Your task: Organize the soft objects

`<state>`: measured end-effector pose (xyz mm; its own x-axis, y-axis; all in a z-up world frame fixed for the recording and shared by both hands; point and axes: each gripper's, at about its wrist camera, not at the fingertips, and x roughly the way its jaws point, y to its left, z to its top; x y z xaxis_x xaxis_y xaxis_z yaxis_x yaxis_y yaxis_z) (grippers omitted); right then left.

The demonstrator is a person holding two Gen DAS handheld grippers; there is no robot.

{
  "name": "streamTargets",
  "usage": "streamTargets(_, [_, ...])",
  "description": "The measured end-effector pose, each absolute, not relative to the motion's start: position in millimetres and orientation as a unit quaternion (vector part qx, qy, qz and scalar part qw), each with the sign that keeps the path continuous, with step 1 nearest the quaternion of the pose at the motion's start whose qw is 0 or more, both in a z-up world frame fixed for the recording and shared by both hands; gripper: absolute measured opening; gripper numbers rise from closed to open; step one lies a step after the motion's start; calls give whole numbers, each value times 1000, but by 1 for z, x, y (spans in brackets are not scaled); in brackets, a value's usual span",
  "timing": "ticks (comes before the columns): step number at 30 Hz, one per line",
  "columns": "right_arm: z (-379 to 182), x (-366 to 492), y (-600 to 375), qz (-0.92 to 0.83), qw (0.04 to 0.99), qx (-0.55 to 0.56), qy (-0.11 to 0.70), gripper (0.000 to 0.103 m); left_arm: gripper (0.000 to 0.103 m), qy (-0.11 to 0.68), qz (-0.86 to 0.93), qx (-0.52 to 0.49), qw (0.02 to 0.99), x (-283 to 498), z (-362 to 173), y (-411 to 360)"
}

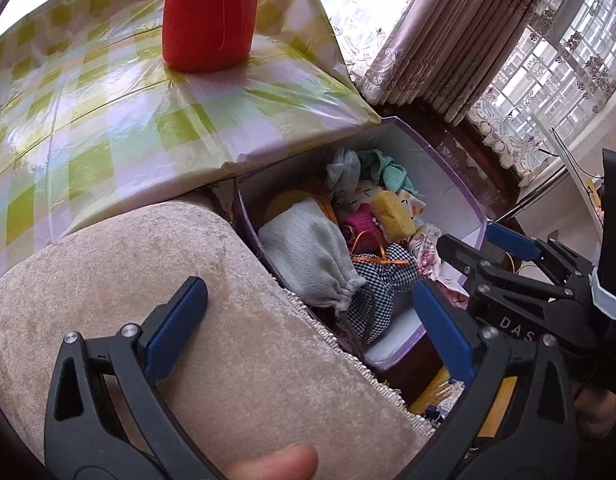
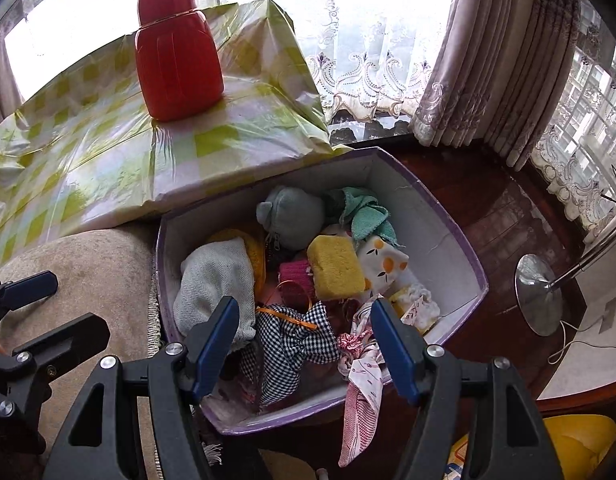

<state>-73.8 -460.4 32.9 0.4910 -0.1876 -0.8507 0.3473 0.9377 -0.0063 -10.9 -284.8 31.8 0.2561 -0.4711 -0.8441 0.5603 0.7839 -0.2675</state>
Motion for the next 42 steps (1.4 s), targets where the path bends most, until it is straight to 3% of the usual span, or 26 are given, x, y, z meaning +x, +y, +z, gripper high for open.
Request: streamTargets(42, [15, -79, -473, -170, 841, 100, 504, 69, 103, 541, -332, 23, 773, -9, 19, -299])
